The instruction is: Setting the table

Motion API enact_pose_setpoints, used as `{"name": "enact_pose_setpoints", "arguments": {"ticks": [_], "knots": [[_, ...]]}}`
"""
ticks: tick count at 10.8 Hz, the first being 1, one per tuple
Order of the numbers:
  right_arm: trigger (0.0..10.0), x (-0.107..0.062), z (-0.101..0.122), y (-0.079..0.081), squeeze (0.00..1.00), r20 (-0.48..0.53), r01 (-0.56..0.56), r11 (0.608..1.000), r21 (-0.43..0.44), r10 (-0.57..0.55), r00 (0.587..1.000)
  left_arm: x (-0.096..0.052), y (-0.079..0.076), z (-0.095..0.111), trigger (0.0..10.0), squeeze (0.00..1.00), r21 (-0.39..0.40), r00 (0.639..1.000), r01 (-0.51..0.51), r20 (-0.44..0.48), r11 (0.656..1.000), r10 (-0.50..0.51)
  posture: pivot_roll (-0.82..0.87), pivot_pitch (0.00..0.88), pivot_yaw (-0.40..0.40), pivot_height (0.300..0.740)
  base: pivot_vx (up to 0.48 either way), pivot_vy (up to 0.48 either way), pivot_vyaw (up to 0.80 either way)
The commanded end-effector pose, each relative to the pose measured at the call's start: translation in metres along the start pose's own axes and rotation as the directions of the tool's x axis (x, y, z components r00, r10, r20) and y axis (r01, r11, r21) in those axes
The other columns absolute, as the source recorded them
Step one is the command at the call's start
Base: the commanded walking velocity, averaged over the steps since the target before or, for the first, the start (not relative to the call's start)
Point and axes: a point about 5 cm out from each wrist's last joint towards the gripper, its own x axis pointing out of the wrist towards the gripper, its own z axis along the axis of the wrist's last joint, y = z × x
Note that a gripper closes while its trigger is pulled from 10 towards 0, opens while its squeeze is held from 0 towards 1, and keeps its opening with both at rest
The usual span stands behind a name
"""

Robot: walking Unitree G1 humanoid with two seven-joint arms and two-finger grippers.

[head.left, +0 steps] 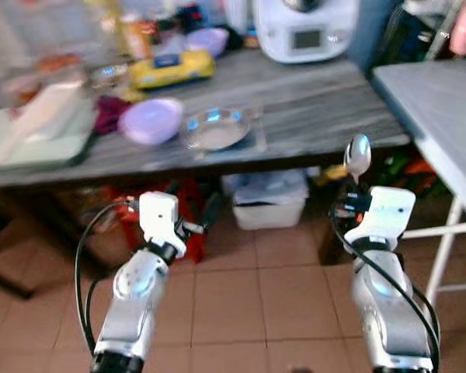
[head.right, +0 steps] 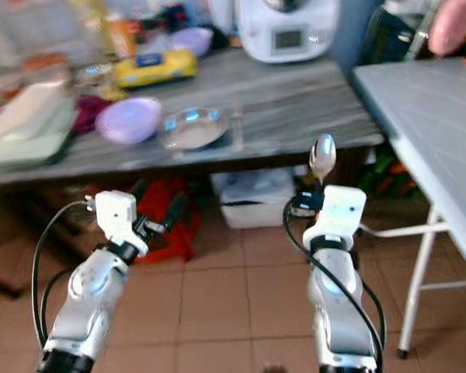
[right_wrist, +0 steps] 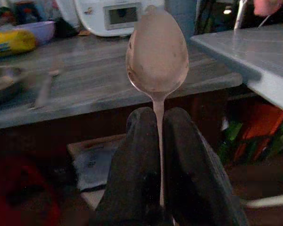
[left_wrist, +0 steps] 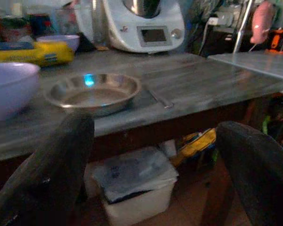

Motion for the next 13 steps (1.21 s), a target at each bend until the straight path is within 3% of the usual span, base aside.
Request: {"name": "enact_pose_setpoints", "arguments": {"ticks": [1, 13], "knots": [[10.0, 0.0008, 0.0058, 0.0026, 0.0, 0.028, -0.013, 1.0, -0.004, 0.013, 1.0, -0.002, 0.0004, -0.0005, 10.0, 0.0, 0.014, 1.0, 0.011, -0.01, 1.0, -0.011, -0.17, 0.095, 0.101, 0.74, 0.33, 0.0, 0.0], [10.0, 0.0014, 0.0065, 0.008, 0.0, 0.041, -0.026, 1.0, -0.016, 0.026, 0.999, -0.0075, -0.0052, -0.0005, 10.0, 0.0, 0.005, 0.999, 0.031, -0.024, 0.999, -0.031, -0.16, 0.1, 0.107, 0.74, 0.331, 0.0, 0.0]]}}
